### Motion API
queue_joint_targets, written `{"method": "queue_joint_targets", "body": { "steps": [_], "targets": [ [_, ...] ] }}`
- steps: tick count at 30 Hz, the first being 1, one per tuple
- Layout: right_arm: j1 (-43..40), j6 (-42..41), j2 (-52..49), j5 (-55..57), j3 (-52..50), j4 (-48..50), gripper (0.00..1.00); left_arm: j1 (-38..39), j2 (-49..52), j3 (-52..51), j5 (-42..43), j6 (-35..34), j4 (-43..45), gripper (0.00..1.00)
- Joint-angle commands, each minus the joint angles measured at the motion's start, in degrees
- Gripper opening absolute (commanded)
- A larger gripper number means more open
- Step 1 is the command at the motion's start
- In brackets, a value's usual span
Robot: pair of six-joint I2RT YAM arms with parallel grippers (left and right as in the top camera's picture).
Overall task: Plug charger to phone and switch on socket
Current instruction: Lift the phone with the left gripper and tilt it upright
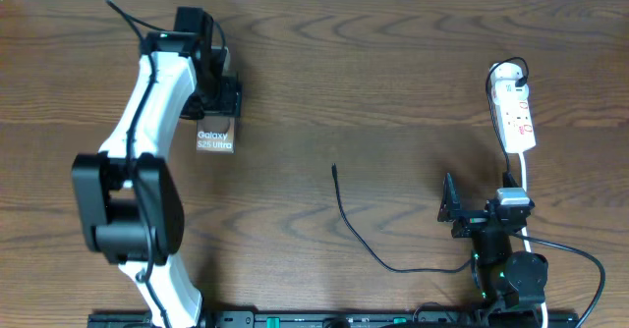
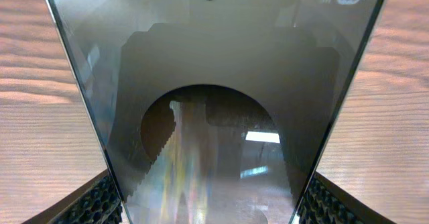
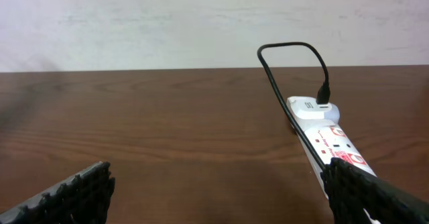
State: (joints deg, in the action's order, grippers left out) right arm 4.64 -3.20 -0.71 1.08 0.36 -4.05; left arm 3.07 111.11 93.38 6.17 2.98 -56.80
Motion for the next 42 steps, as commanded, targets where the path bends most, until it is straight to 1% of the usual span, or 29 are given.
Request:
{"method": "queue_joint_targets", "body": {
  "steps": [1,4,8,10,12,14,17,20,24,26,29,34,38,42],
  "targets": [
    [0.50,0.70,0.33,0.28,-0.04,-0.24,0.99,-0.11,-3.65,0.42,0.94,-1.25,-0.33,0.07],
    [0.50,0.72,0.33,0.28,-0.04,-0.24,0.99,-0.15,-5.70,0.42,2.80,-2.64,-0.72,0.07],
    [0.50,0.70,0.33,0.28,-0.04,-0.22,0.99,-0.52,-7.17,0.42,6.62,-7.96,-1.49,0.07],
    [0.50,0.70,0.33,0.28,-0.04,-0.24,0.99,-1.11,-7.32,0.42,10.69,-10.23,-1.81,0.07],
    [0.50,0.70,0.33,0.28,-0.04,-0.24,0.99,-2.14,-7.32,0.42,17.40,-11.13,-1.84,0.07],
    [0.50,0.70,0.33,0.28,-0.04,-0.24,0.99,-3.58,-7.32,0.42,25.81,-11.52,-1.81,0.07],
    [0.50,0.70,0.33,0.28,-0.04,-0.24,0.99,-6.56,-7.32,0.42,37.24,-14.03,-1.84,0.08],
    [0.50,0.70,0.33,0.28,-0.04,-0.24,0.99,-9.25,-7.32,0.42,46.64,-15.21,-1.84,0.07],
    [0.50,0.70,0.33,0.28,-0.04,-0.24,0.99,-13.16,-7.32,0.42,59.14,-19.93,-1.84,0.08],
    [0.50,0.70,0.33,0.28,-0.04,-0.22,0.99,-14.82,-7.32,0.42,64.15,-23.45,-1.81,0.08],
    [0.50,0.70,0.33,0.26,-0.04,-0.24,0.99,-16.76,-7.32,0.42,68.48,-30.58,-1.86,0.07],
    [0.50,0.70,0.33,0.28,-0.04,-0.22,0.99,-18.43,-7.32,0.42,70.38,-41.51,-2.80,0.07],
    [0.50,0.70,0.33,0.28,-0.04,-0.24,0.99,-18.53,-7.32,0.39,75.30,-47.43,-3.37,0.07],
    [0.50,0.70,0.33,0.28,-0.04,-0.24,0.99,-18.56,-7.32,0.39,81.07,-49.00,-3.34,0.07]
  ]
}}
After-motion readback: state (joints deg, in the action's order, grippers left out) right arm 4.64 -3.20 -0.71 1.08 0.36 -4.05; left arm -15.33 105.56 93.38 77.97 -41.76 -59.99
